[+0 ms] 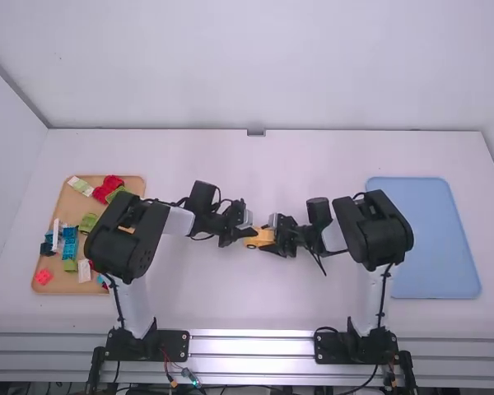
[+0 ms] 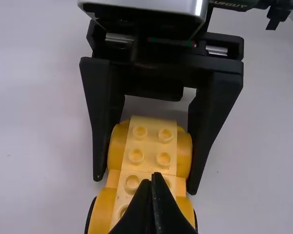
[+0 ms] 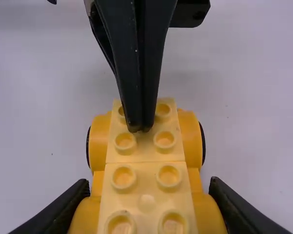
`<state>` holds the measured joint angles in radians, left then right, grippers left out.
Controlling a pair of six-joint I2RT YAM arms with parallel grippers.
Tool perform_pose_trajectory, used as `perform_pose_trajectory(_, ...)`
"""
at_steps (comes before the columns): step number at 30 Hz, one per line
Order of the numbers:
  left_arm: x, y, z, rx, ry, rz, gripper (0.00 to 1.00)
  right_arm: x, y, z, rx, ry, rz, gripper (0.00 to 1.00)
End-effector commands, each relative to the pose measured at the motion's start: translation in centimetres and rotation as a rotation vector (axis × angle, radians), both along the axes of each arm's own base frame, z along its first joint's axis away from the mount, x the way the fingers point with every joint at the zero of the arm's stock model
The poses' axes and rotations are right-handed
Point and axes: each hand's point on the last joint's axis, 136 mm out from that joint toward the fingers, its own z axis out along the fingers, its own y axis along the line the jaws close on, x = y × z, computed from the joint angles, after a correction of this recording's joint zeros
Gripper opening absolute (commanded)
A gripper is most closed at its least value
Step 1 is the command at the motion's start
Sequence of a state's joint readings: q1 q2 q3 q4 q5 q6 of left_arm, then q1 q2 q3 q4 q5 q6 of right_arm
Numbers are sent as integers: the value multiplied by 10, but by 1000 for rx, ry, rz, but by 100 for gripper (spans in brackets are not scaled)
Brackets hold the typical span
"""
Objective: Assemble lego blocks to make yellow taxi
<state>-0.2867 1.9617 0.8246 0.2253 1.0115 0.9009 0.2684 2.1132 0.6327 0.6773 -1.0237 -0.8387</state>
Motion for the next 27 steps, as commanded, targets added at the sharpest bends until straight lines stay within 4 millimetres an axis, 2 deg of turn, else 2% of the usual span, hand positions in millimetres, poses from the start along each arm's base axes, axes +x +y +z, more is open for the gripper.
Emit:
perform_pose_trajectory(1,3,13,-31,103,38,61,2,-3,1,-5,-8,18,5,45)
perform_pose_trajectory(2,10,12,-14,67,37,77,4,-3,1,-4,-7,16,5,45)
perform_pose_trajectory(3,18,14,-2,54,38,107,22,-3,1,-4,-7,15,5,45)
perform_pose_trajectory(4,27,16,11,43,42,146,48,-3,1,-4,-7,10,7,46)
perform_pose_trajectory(5,32,18,19,36,45,168,54,-3,2,-4,-8,5,10,46)
perform_pose_trajectory(6,41,22,35,17,47,206,99,-3,1,-4,-9,-8,15,47)
perform_pose_trajectory(7,50,28,53,-5,54,248,99,-2,0,-5,-12,-9,10,48)
perform_pose_trajectory(11,71,59,102,-63,138,414,99,7,-5,-7,-31,27,-30,51)
perform_pose_trajectory(15,79,91,127,-86,162,516,100,7,-5,-6,-40,30,35,48)
perform_pose_trajectory(19,79,113,130,-85,178,574,99,5,-4,-7,-58,27,83,49)
perform_pose_trajectory(22,80,128,126,-79,213,615,99,3,-5,-7,-76,37,102,58)
perform_pose_trajectory(23,80,132,125,-78,223,627,99,4,-5,-7,-77,41,103,69)
perform_pose_trajectory(25,82,145,122,-82,257,675,100,5,-5,-6,-79,53,102,83)
perform_pose_trajectory(27,88,160,117,-73,309,774,99,8,-5,-5,-87,64,94,94)
